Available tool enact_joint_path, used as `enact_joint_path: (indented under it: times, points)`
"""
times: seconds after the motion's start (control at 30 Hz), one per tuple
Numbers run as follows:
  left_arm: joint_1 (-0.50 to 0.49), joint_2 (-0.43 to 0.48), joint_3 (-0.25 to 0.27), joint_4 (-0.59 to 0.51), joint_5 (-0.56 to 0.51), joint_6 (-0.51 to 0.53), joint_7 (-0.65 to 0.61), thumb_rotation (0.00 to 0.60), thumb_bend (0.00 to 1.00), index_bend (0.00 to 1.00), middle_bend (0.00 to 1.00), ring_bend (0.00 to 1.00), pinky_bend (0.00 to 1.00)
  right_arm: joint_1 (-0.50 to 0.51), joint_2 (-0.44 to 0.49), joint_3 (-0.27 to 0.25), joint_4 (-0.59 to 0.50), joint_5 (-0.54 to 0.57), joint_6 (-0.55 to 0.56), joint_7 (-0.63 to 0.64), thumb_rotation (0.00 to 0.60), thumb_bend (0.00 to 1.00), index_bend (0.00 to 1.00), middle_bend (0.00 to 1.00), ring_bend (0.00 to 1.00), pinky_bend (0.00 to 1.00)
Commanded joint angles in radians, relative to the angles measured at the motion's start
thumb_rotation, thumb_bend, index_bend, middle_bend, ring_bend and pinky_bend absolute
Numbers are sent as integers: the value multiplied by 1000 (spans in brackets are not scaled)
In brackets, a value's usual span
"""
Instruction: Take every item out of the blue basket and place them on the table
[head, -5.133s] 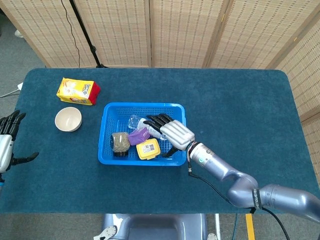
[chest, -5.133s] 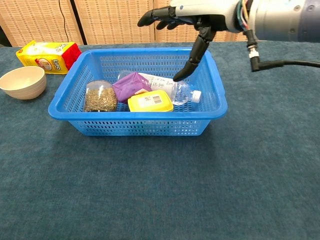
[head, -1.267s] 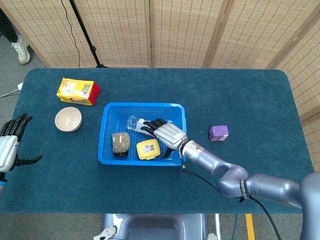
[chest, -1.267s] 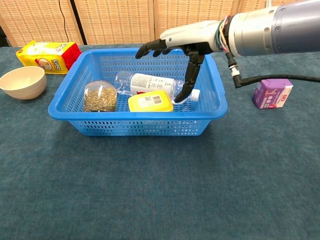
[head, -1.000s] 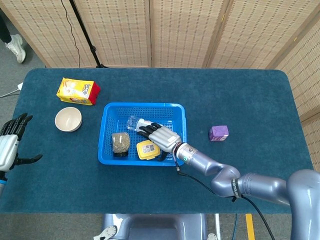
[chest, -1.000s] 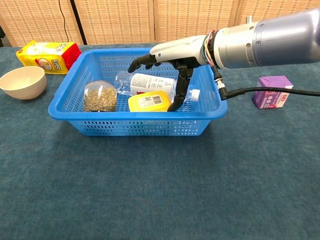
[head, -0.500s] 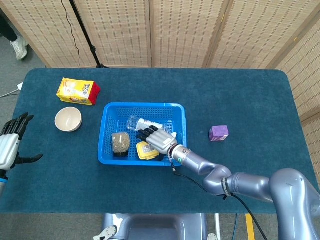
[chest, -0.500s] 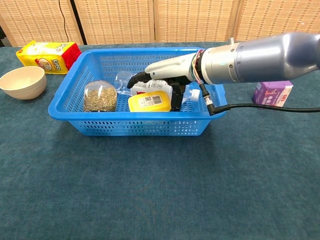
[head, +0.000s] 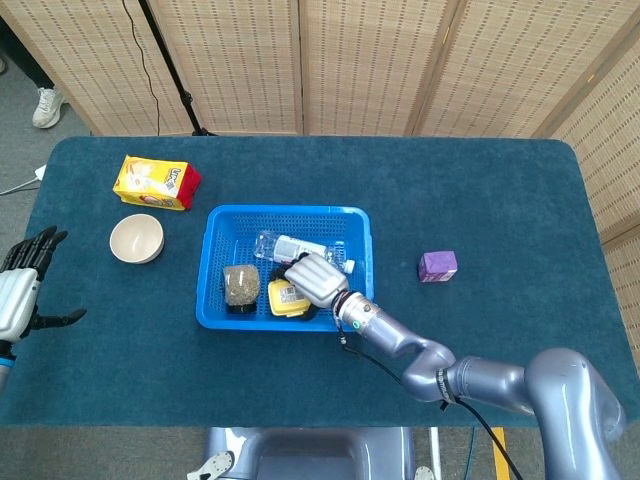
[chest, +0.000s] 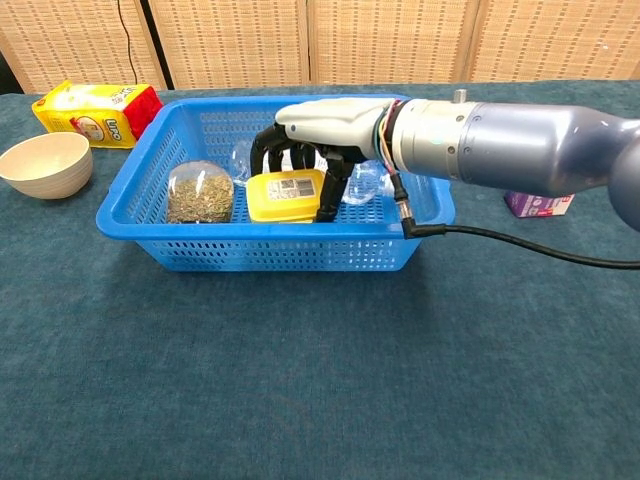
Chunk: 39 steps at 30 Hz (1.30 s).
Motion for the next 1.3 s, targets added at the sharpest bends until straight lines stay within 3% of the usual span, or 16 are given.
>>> enact_joint_path:
  times: [0.03,0.33,0.47,0.57,0.7,0.93,1.0,1.17,1.23,1.3]
  points:
    - [1,0,1,0,2,2,-1,600,99,0,0,0,0,-12,24,17,-33,-10,32,5,600,139,581,606,467,323]
    - [-1,1,8,-5,15,-4,3,600,99,0,0,0,0,-80,239,147,-210,28,189,-39,600,149,586,611,468,332]
    - [1,4,11,-10,25,0,-2,600,99,0,0,0,0,-134,347,154,-256,74,207,-63,600,149,585,611,468,332]
    - [4,7,14,-15,37,6,-4,600,99,0,0,0,0,-208,451,114,-313,83,219,-71,600,149,583,611,468,333]
    - [6,9,17,-20,48,10,-8,600,99,0,0,0,0,-295,523,44,-362,25,262,-60,600,150,580,611,468,338]
    - [8,11,20,-27,60,16,-8,600,99,0,0,0,0,-373,547,-31,-361,-21,280,-7,600,152,583,611,468,347]
    - [6,9,20,-28,57,13,-3,600,99,0,0,0,0,-403,536,-73,-356,-36,276,-12,600,151,582,611,468,348]
    - [8,9,22,-31,56,17,1,600,99,0,0,0,0,-412,497,-95,-340,-50,264,-40,600,151,554,593,462,345]
    - [10,9,22,-31,56,20,1,600,99,0,0,0,0,-405,488,-108,-332,-54,230,-39,600,136,443,480,373,285]
    - [12,10,23,-30,56,22,-2,600,99,0,0,0,0,-384,501,-127,-331,-39,146,-39,600,61,200,210,151,130]
